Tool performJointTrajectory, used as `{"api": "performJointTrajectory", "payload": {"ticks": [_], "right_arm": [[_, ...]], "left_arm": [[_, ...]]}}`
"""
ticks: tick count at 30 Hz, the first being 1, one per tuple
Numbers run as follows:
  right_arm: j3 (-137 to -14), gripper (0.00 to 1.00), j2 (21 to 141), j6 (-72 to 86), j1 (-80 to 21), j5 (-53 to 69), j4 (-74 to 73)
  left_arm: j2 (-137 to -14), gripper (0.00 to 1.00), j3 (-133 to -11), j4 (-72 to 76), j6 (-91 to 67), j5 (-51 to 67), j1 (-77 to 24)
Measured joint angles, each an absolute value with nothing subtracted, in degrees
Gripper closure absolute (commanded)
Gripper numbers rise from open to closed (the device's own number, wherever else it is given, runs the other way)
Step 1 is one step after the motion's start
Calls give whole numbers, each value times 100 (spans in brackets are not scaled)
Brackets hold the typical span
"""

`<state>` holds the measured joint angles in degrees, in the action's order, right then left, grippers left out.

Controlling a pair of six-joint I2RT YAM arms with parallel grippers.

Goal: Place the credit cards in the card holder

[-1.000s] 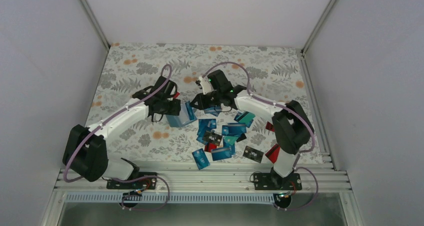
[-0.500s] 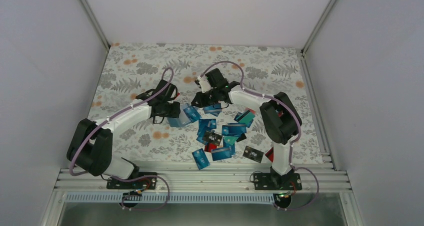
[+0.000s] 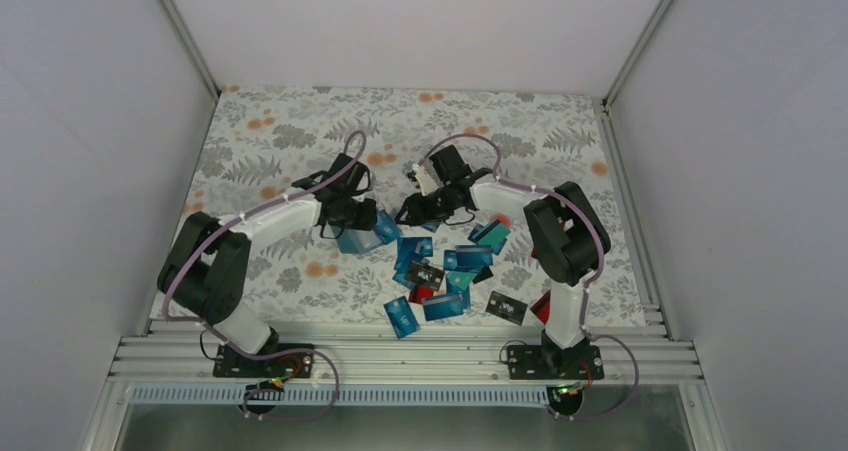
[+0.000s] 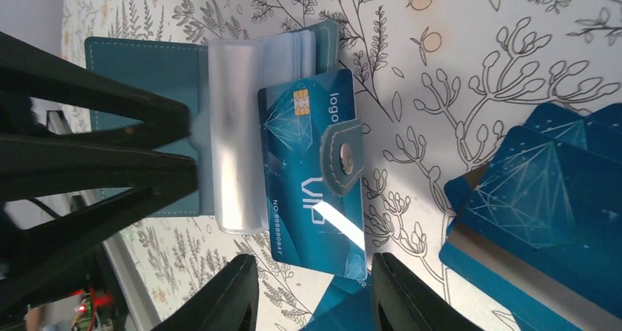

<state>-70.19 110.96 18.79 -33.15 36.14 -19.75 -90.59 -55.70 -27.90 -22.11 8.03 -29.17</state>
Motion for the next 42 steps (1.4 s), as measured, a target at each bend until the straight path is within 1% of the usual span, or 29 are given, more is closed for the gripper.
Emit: {"api": "performJointTrajectory", "payload": {"ticks": [3,10,14,22,29,38,42], "right_arm": [[-7008,60,11179,1894,-3277,3839,-1942],[-7008,60,11590,1953,-3225,4235,-1874],[-7043,62,11784,2003,-3216,4517,-1852],[-7164,73,12112,2167,-3186,5179,-1708],[-7166,95,12248,2392,-3085,5452,-1673],[-7159,96,12252,2436,-3033,5603,-1625],[-7089,95,12210,2397,-2952,5634,-1636]], "left_arm": [[-9284,79,-5599,-2696,-2235,871,-2969],[-9697,85,-5592,-2484,-2318,961,-2978],[-9751,88,-5527,-2331,-2324,978,-2978],[-9797,90,-5271,-1968,-2401,1061,-2974],[-9749,91,-5081,-1581,-2526,1144,-2974],[-9653,91,-4945,-1431,-2665,1164,-2976],[-9515,89,-4886,-1562,-2740,1063,-2980]]}}
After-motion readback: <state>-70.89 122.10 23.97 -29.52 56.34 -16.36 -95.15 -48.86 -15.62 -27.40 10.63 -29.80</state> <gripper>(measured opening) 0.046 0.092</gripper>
